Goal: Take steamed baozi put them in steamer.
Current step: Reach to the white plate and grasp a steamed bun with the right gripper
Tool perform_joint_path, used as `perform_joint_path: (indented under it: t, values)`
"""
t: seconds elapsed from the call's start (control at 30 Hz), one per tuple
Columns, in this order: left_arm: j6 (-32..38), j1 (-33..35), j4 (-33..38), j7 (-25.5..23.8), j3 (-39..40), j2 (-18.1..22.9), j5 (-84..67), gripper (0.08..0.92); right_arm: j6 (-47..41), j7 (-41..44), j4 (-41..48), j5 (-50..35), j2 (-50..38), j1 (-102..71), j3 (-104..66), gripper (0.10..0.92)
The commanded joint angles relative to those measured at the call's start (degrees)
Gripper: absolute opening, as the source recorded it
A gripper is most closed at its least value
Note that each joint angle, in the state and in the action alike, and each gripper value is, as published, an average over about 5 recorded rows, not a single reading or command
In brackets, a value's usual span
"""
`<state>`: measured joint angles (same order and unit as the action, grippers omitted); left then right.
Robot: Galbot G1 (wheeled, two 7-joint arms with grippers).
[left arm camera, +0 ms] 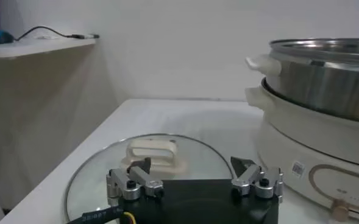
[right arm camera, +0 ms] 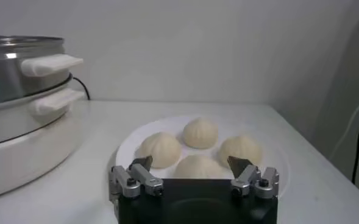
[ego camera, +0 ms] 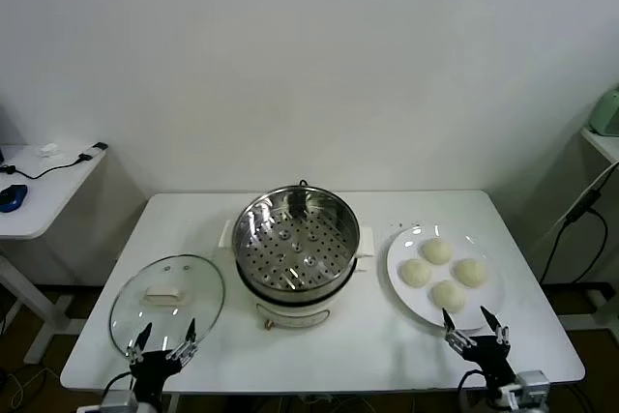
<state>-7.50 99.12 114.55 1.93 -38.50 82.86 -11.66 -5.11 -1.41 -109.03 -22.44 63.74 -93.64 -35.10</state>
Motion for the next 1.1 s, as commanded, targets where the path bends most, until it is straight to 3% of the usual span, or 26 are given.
perform_joint_path:
  t: [0.03, 0.13, 0.3, 0.47, 0.6, 0.7, 0.83, 0.97, 1.1]
  values:
    - [-0.45, -0.3, 0.08, -0.05, 0.2, -0.4, -0.18, 0.823, -7.55, -1.76, 0.19, 3.13, -4.99, 12.02, 0.26, 0.823]
    - [-0.52, -0.58, -0.01, -0.08, 0.31, -0.98, -0.42, 0.823, -13.07, -0.54, 3.7, 1.66, -9.68, 23.56, 2.08, 0.823]
    - [-1.0, -1.08, -0.03, -0.37, 0.16, -2.25, -0.99, 0.823, -16.64, 14.22, 17.15, 6.68, -21.49, 46.72, 15.09, 0.823]
    - [-1.19, -1.42, -0.02, -0.48, -0.02, -2.82, -1.31, 0.823, -13.29, 35.54, 30.3, 14.26, -32.99, 69.81, 40.88, 0.823]
    - [-0.98, -1.23, -0.12, -0.61, 0.16, -2.57, -1.27, 0.823, -2.59, 56.6, 38.01, 19.44, -37.93, 87.83, 62.63, 0.823]
    - [-0.82, -1.19, -0.47, -0.79, 0.15, -2.39, -1.24, 0.823, 7.02, 67.26, 44.22, 23.26, -37.74, 102.6, 77.61, 0.823]
    - [-0.72, -1.69, -1.12, -0.96, 0.01, -2.41, -1.36, 0.823, 11.25, 74.96, 49.94, 21.4, -33.75, 118.9, 97.03, 0.823]
    - [-0.75, -2.12, -1.58, -1.02, -0.07, -2.52, -1.54, 0.823, 10.17, 77.04, 52.35, 17.79, -28.0, 125.12, 109.51, 0.823]
    - [-0.8, -2.16, -1.59, -1.05, -0.18, -2.54, -1.55, 0.823, 7.14, 75.2, 54.99, 15.41, -23.09, 121.47, 110.58, 0.823]
